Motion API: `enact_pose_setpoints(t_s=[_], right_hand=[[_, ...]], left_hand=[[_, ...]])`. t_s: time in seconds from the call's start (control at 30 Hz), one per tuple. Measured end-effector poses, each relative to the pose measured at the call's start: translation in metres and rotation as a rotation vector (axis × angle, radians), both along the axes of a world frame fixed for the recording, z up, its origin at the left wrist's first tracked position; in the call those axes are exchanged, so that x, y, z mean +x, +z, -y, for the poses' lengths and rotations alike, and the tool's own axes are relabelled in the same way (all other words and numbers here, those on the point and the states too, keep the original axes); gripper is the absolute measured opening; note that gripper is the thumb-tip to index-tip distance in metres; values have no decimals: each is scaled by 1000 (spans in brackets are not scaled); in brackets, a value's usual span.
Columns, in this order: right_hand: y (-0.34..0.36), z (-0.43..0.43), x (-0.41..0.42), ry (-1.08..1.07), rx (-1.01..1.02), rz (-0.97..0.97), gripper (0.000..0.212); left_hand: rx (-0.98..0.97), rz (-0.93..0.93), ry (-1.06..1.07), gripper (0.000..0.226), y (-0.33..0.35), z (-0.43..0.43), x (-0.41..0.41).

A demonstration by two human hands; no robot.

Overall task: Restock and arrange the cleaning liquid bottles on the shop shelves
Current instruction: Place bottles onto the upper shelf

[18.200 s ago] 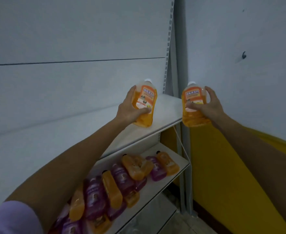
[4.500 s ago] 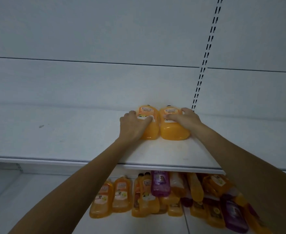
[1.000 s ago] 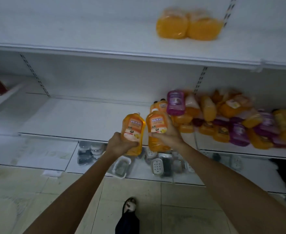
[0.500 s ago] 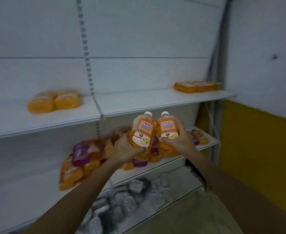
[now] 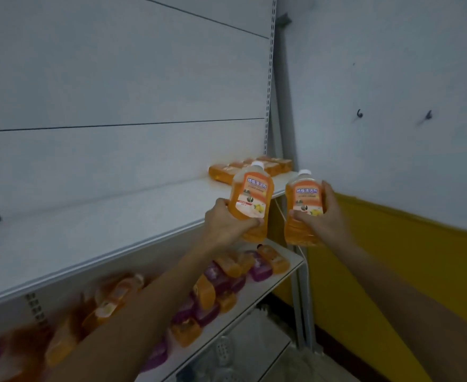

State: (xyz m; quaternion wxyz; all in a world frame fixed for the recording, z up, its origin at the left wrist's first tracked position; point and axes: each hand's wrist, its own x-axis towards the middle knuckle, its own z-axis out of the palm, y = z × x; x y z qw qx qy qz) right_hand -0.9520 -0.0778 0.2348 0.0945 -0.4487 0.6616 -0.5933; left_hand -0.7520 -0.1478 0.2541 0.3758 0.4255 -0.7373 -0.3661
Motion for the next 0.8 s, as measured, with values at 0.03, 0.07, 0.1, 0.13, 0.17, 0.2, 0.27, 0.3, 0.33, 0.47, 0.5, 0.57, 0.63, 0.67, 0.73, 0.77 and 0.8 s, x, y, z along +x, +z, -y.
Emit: enact_pose_setpoints(t_s=[0.03, 0.07, 0.1, 0.13, 0.17, 0.2, 0.27, 0.3, 0.33, 0.47, 0.5, 0.57, 0.63, 0.67, 0.73, 0.77, 0.8], right_hand=[[1, 18, -12, -3, 3, 1, 97], [5, 37, -23, -7, 16, -7, 98], [9, 56, -35, -3, 42, -42, 99], [15, 74, -44, 11, 78, -97, 99], [21, 92, -53, 23, 113, -159, 99], [27, 109, -60, 28, 134, -203, 98], [34, 142, -74, 34, 141, -217, 96], [36, 156, -80, 42, 144, -216, 95], [38, 168, -84, 51, 154, -226, 94], [46, 212, -104, 100, 181, -325, 95], [51, 221, -109, 108, 177, -348, 95], [60, 241, -118, 125, 158, -385, 94], [68, 262, -129, 143, 142, -378, 95], [72, 273, -134, 160, 139, -360, 97], [77, 297, -145, 208, 131, -343, 99], [78, 309, -150, 233, 134, -353, 98], [79, 320, -154, 258, 146, -365, 97]], left_hand=[[-15, -10, 8, 70, 4, 20, -13], [-13, -24, 12, 69, 8, 39, -25], [-7, -34, 12, 68, 12, 60, -37], [-6, -39, 12, 68, 15, 80, -48], [-10, -37, 14, 69, 16, 99, -59], [-18, -34, 20, 71, 18, 118, -70], [-26, -36, 42, 74, 24, 150, -87], [-22, -42, 55, 76, 25, 163, -95], [-16, -47, 66, 77, 27, 173, -101], [-7, -95, 118, 76, 33, 205, -120], [-3, -111, 141, 76, 36, 213, -122], [-5, -129, 188, 76, 45, 229, -128], [-2, -129, 238, 75, 53, 243, -132], [13, -130, 259, 73, 55, 251, -134], [46, -126, 296, 69, 56, 263, -140], [53, -120, 314, 69, 55, 268, -143], [55, -116, 332, 72, 52, 273, -147]])
